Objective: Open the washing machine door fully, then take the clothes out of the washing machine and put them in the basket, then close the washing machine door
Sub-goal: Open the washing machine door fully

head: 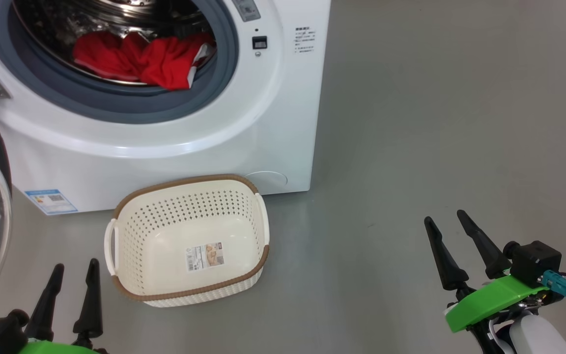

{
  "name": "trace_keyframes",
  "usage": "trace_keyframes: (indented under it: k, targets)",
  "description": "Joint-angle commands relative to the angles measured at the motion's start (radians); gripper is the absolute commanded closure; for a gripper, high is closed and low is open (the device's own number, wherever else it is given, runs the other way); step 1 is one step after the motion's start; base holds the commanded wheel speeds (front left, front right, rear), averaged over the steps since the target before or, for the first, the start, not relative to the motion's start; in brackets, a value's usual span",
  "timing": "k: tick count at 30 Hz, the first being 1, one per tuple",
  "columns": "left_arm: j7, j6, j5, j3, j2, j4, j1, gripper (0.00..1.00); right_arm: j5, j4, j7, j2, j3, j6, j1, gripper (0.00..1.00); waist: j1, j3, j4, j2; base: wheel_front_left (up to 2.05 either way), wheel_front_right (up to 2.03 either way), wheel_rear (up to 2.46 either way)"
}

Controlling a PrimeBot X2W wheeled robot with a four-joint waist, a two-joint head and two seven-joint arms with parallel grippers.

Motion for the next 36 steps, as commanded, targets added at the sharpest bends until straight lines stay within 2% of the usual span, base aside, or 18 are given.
trace_keyframes:
  k: [1,36]
  targets:
    - [-0.005,0.005,0.012,0.042,0.029,-0.028,-0.005,0.0,-0.016,-0.03,-0.012,0.0,0.011,0.002,0.011,0.0,0.0,-0.002,-0.008,-0.0001,0.0,0.0,0.0]
    - [-0.005,0.005,0.046,0.07,0.005,-0.07,0.013,0.0,-0.024,-0.035,-0.012,0.008,-0.003,0.002,0.012,0.0,0.0,-0.002,0.02,-0.0001,0.0,0.0,0.0]
